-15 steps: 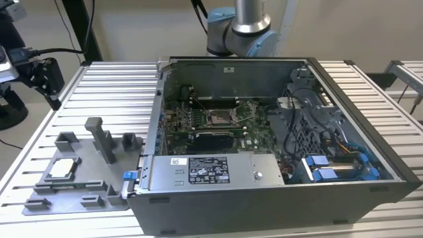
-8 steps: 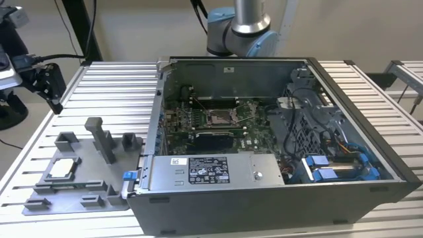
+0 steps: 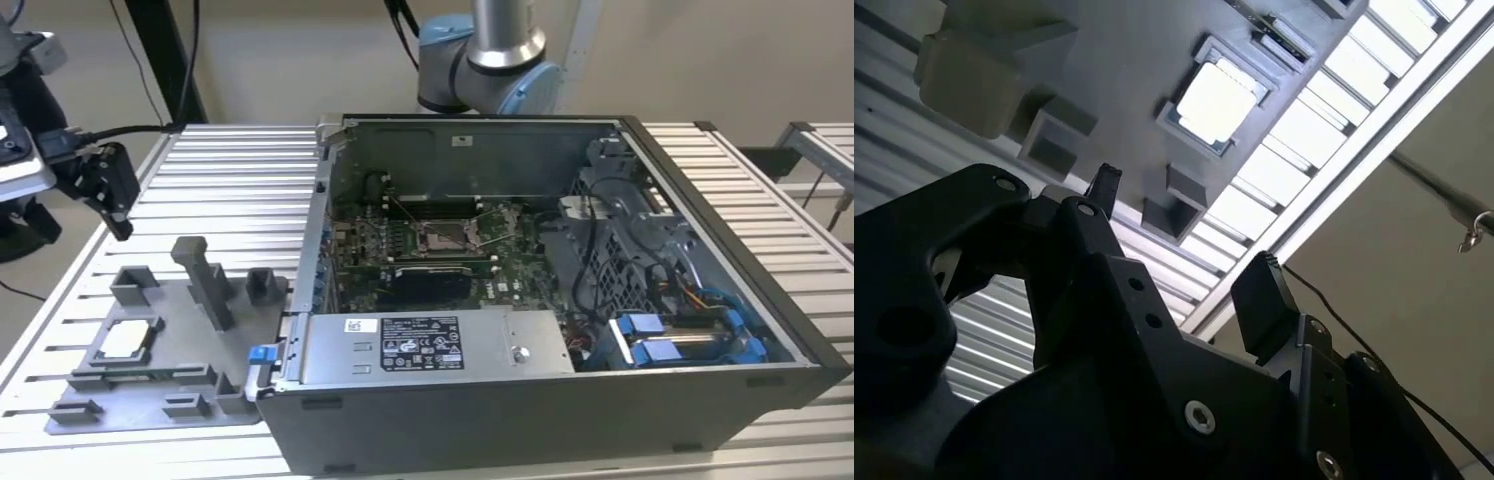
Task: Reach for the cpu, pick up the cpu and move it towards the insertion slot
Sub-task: 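Pick up the cpu and move it towards the insertion slot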
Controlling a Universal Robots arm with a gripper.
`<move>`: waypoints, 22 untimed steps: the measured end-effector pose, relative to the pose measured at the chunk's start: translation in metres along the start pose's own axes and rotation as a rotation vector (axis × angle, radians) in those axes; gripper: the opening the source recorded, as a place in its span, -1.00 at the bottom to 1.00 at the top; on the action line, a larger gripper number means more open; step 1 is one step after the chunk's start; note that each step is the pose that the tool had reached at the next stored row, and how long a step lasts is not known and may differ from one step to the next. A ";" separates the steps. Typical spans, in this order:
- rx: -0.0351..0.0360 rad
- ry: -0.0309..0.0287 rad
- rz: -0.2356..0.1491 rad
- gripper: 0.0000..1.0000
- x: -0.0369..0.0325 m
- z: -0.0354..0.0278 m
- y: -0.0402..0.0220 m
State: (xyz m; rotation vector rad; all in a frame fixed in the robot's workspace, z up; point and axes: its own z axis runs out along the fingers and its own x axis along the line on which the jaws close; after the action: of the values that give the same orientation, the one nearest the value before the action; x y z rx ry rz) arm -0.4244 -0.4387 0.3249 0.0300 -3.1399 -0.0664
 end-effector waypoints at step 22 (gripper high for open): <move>-0.0001 -0.0002 0.000 1.00 0.0001 0.0149 -0.0006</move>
State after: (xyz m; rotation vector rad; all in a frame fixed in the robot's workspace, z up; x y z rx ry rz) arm -0.4245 -0.4387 0.3100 0.0301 -3.1400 -0.0665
